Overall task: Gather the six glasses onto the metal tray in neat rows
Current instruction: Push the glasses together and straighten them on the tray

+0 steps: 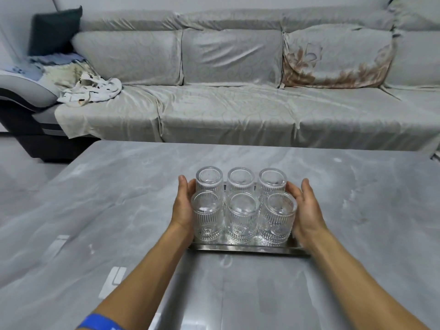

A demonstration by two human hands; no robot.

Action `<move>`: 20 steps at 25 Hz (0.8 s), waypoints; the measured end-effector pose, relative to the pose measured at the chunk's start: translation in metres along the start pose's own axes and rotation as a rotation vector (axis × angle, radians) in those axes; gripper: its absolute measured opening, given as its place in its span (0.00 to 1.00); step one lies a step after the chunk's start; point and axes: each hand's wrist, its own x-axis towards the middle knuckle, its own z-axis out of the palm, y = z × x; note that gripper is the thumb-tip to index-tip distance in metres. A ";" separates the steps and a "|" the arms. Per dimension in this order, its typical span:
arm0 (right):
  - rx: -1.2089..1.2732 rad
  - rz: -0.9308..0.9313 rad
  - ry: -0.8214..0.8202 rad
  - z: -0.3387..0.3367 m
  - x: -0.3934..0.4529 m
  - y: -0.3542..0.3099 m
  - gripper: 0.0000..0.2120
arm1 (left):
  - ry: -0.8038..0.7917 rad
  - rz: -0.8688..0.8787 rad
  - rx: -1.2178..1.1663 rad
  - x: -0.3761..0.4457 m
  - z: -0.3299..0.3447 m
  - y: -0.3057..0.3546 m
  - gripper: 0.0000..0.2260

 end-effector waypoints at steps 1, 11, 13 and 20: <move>-0.017 -0.008 0.007 0.000 -0.001 0.000 0.26 | -0.006 0.006 0.009 0.001 -0.001 -0.001 0.30; -1.239 -0.832 0.035 -0.015 -0.092 0.001 0.07 | -0.237 0.647 1.091 -0.080 -0.032 0.014 0.10; -1.754 -0.856 -0.215 0.000 -0.106 0.032 0.16 | -0.416 0.680 1.702 -0.096 -0.015 -0.015 0.17; -2.114 -0.560 -0.230 0.015 -0.096 0.046 0.25 | -0.379 0.589 2.018 -0.083 -0.012 -0.033 0.23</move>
